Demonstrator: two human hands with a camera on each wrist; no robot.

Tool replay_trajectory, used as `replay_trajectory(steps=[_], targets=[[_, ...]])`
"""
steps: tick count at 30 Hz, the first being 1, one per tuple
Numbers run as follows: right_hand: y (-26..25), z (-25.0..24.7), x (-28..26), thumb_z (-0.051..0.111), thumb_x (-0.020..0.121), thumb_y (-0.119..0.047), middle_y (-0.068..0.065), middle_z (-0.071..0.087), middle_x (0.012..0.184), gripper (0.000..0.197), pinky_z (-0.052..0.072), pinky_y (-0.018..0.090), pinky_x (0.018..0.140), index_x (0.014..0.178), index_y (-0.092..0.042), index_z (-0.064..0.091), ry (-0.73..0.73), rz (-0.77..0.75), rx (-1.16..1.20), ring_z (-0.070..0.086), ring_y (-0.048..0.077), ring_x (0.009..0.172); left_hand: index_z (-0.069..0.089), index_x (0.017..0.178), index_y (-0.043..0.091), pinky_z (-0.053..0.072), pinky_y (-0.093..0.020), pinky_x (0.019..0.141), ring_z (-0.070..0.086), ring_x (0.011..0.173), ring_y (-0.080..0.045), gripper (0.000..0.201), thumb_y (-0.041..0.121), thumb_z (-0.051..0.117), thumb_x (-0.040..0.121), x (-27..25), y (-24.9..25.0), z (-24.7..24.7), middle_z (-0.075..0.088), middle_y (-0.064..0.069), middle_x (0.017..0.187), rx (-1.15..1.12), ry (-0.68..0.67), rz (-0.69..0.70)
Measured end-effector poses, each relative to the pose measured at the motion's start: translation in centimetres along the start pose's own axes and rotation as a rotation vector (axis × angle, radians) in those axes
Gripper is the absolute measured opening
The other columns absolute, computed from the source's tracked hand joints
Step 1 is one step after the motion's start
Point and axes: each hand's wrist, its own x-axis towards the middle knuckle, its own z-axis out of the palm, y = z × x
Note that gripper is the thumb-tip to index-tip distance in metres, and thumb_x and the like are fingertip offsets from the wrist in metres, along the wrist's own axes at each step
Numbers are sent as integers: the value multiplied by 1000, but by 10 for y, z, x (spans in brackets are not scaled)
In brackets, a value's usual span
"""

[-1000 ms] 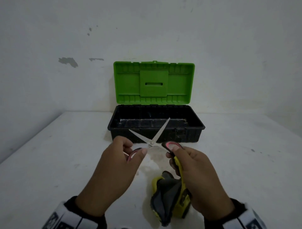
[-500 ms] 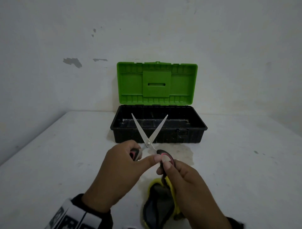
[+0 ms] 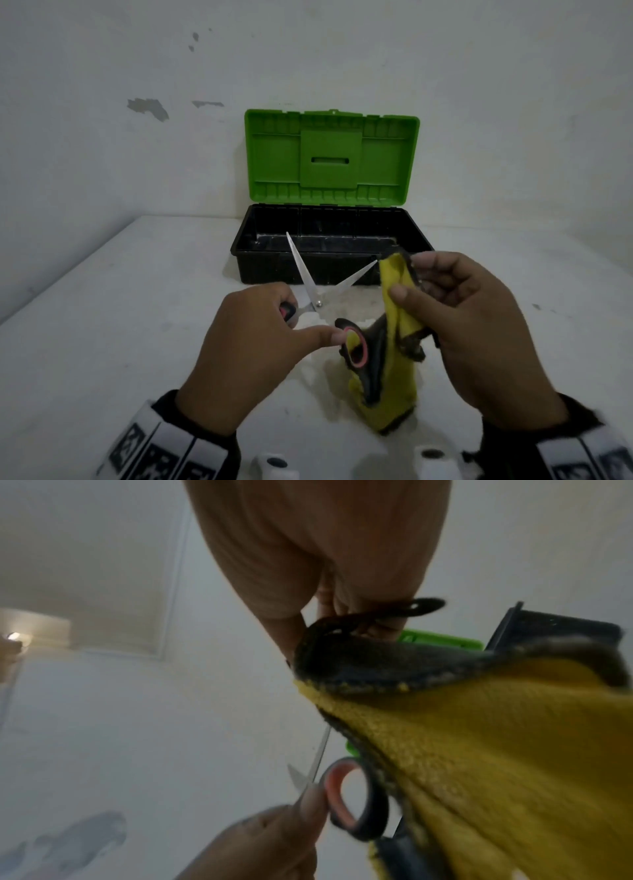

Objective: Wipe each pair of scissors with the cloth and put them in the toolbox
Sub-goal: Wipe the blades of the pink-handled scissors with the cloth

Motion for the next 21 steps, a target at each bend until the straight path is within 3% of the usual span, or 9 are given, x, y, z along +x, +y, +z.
replay_trajectory(steps=[2, 4, 7, 10, 13, 16, 21], targets=[[-3, 17, -6, 86, 65, -19, -4, 70, 73, 26, 56, 26, 56, 86, -21, 72, 0, -85, -84, 68, 12, 66, 53, 62, 16, 37, -16, 49, 35, 49, -5, 61, 71, 77, 49, 0, -1, 3, 46, 7, 53, -12, 11, 16], [0, 33, -10, 86, 71, -19, -7, 69, 78, 16, 58, 30, 64, 81, -25, 74, -31, -171, -283, 68, 12, 73, 53, 64, 21, 34, -16, 46, 38, 50, -4, 56, 70, 77, 52, 0, -1, 5, 50, 7, 55, 16, 8, 25], [14, 49, -15, 82, 75, -24, -15, 67, 85, 11, 50, 12, 71, 83, -25, 74, -23, -222, -474, 63, 4, 82, 52, 66, 28, 37, -17, 49, 46, 54, -5, 49, 69, 76, 55, 0, -2, 8, 54, 10, 60, 61, -4, 22], [22, 60, -20, 81, 77, -27, -16, 65, 77, 11, 46, 6, 67, 80, -26, 70, 35, -142, -463, 60, -2, 82, 51, 68, 30, 40, -17, 51, 49, 56, -5, 45, 66, 76, 58, 0, -3, 9, 54, 12, 62, 90, -2, 11], [25, 67, -21, 76, 83, -26, -7, 61, 70, 16, 43, 4, 59, 76, -17, 65, 43, -81, -401, 58, -2, 71, 51, 69, 31, 35, -14, 51, 48, 54, -3, 42, 64, 74, 60, 0, -6, 10, 50, 16, 60, 102, 6, 26], [28, 69, -14, 73, 85, -32, -3, 62, 70, 20, 45, 7, 59, 78, -16, 63, 101, -45, -386, 59, 5, 71, 48, 67, 32, 28, -12, 50, 45, 50, 0, 42, 65, 73, 59, 0, -7, 10, 47, 17, 56, 122, 23, 62], [30, 70, -12, 73, 85, -33, -3, 62, 68, 22, 47, 11, 58, 76, -15, 64, 82, -13, -336, 59, 6, 65, 53, 67, 29, 33, -15, 49, 49, 53, -5, 42, 65, 73, 57, 4, -9, 11, 51, 13, 58, 88, 36, 38]])
